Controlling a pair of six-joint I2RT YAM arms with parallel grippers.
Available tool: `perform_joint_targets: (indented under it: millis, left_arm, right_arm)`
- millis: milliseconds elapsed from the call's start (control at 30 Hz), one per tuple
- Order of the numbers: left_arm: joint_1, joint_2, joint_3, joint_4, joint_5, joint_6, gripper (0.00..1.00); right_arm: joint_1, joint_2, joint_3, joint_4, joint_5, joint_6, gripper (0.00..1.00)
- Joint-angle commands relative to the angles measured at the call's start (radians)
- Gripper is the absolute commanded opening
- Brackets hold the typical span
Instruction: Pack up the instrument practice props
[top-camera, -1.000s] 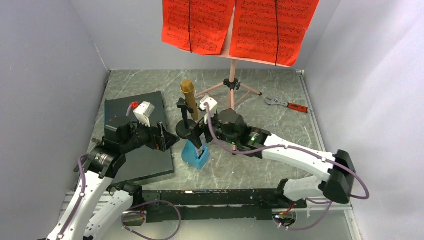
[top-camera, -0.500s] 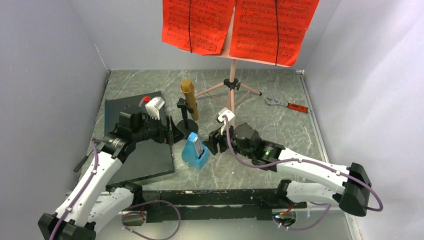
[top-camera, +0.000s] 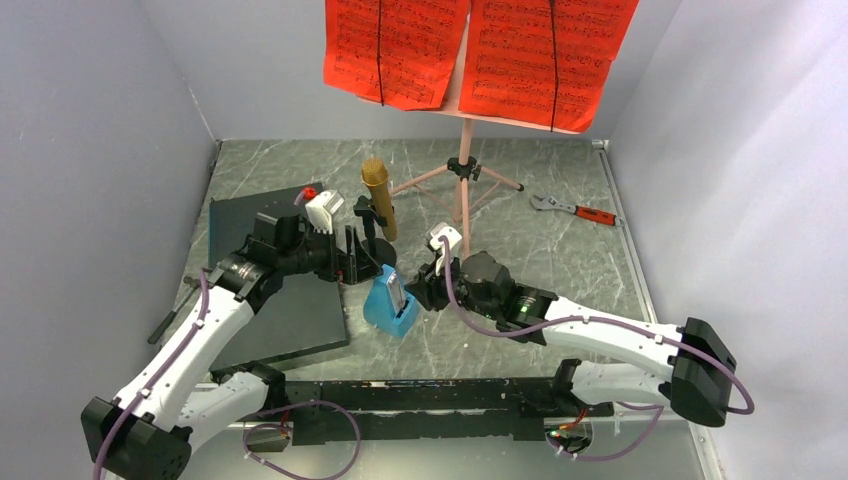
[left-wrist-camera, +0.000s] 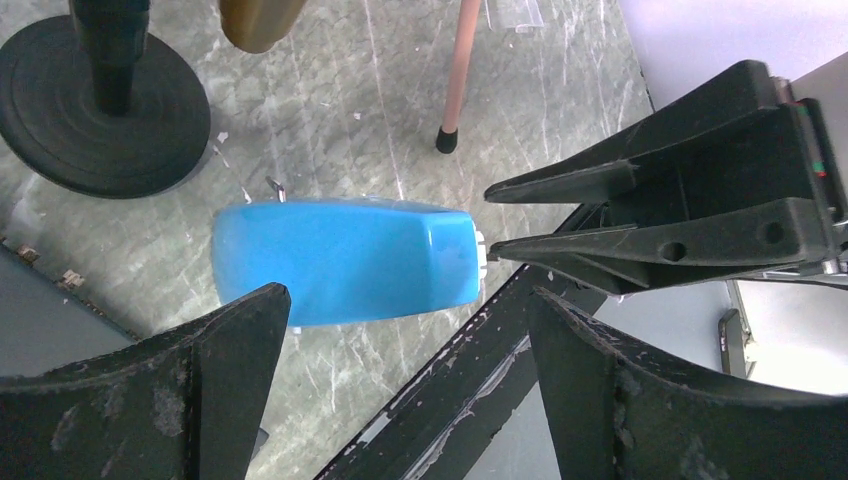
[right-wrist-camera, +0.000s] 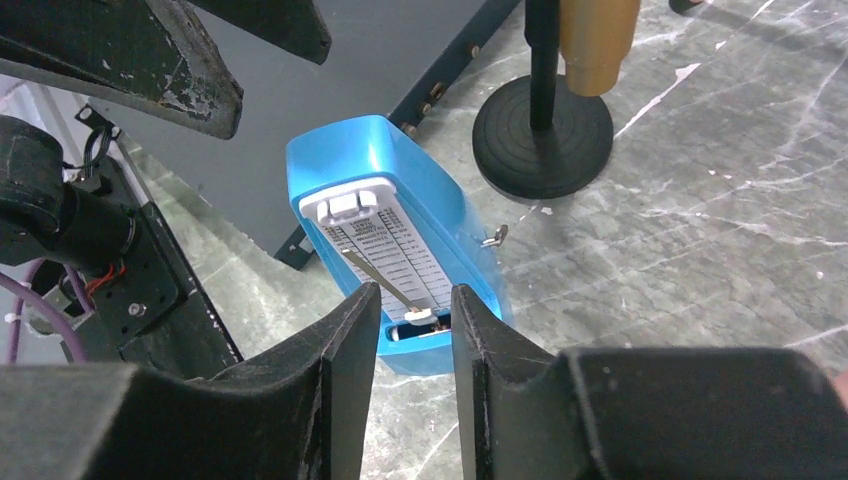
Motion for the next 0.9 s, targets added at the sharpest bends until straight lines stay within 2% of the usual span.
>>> perform_joint_targets:
  millis: [0,367,867]
  left_arm:
    - [-0.022,0.018,0.046,0.045,0.016,-0.017,0.94]
    - [-0.067,0.04,0.034,0.091,-0.002,-0.053,0.94]
    - [-0.104,0.034,0.011,0.131,-0.015,-0.08,0.94]
  right_arm:
    - [0.002,0.028,0.023,0.103,-0.043,-0.009,0.34]
    - [-0.002,0.051,0.007,0.155,-0.062,0.002,0.24]
    - [-0.009,0.082,0.02,0.165,-0.062,0.012,0.18]
